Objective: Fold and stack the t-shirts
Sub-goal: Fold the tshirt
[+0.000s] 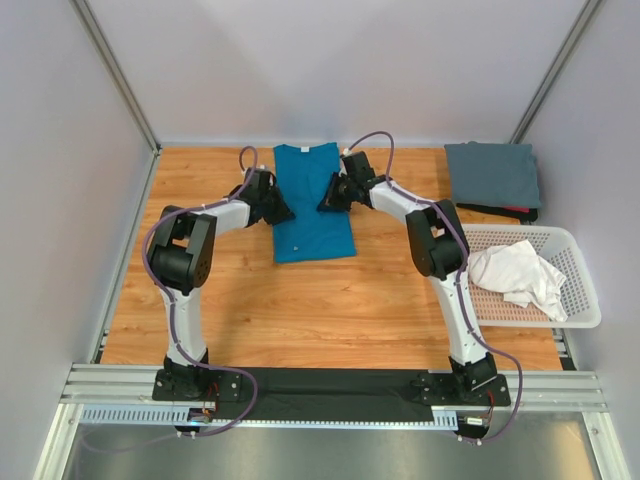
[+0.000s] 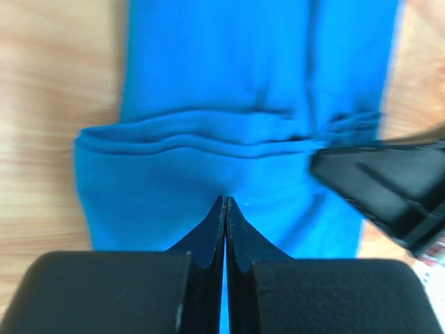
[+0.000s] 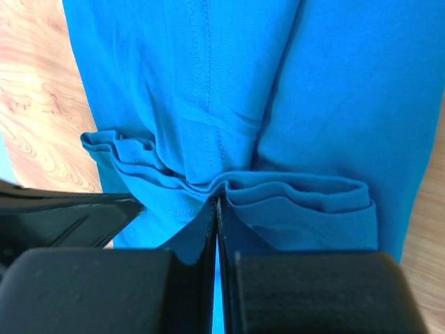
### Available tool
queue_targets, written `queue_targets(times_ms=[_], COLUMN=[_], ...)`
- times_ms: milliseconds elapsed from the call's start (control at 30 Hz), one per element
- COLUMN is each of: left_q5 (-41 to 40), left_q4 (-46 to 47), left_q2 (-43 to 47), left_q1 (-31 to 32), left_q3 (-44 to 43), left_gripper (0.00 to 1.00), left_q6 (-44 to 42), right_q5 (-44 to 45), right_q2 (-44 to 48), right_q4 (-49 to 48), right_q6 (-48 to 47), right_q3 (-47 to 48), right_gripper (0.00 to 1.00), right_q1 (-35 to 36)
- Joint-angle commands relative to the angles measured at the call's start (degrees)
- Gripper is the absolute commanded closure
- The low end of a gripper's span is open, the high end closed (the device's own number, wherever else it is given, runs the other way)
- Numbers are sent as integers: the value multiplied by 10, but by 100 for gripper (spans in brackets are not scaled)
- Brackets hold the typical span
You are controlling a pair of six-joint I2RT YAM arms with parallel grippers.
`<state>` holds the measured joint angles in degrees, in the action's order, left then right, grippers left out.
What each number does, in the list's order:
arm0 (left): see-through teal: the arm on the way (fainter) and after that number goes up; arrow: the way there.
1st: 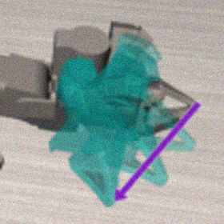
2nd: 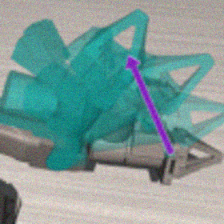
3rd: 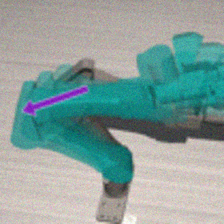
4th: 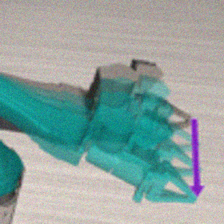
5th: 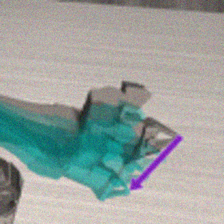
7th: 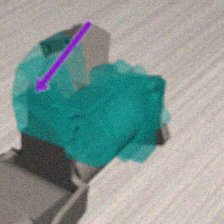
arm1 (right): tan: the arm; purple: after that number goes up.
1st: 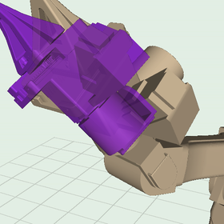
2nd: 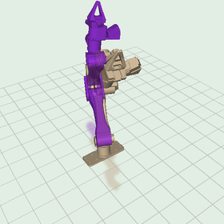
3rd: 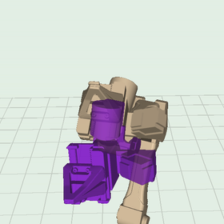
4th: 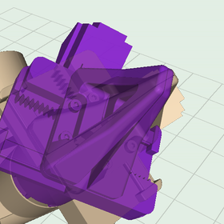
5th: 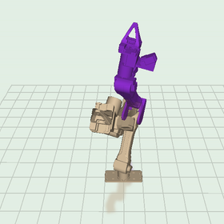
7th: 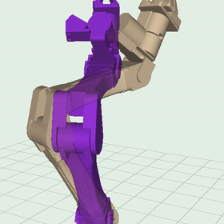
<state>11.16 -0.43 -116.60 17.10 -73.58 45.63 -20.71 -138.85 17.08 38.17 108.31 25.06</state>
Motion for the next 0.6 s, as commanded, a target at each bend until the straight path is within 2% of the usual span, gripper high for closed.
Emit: queue_targets(times_ms=[0, 167, 267, 367, 400, 467, 500, 533, 567], left_q5=[-37, -40, -35, -67, -71, -84, -89, -102, -109], left_q4=[-47, -61, -78, -107, -113, -139, -152, -185, -201], left_q2=[-15, 5, 34, 86, 114, 141, 166, 179, 192], left_q1=[1, 11, 13, 18, 20, 23, 24, 27, 28], left_q3=[-24, -38, -51, -51, -48, -43, -41, -34, -27], left_gripper=[100, 100, 100, 100, 100, 96, 93, 87, 71], left_q6=[-15, -40, -51, -59, -62, -69, -71, -73, -71], right_q5=[23, 15, 19, 49, 58, 80, 85, 91, 104], right_q2=[-20, 25, 74, 131, 145, 189, 204, 231, 243], right_q4=[17, 28, 41, 67, 85, 94, 98, 102, 107], right_q6=[-19, -28, -43, -67, -82, -93, -96, -100, -100], right_q3=[15, 16, 16, 8, 2, -32, -48, -63, -96], right_gripper=[99, 99, 94, 76, 63, 48, 35, 29, 23], right_q1=[0, 0, -1, 0, 0, 0, 0, 0, 0])
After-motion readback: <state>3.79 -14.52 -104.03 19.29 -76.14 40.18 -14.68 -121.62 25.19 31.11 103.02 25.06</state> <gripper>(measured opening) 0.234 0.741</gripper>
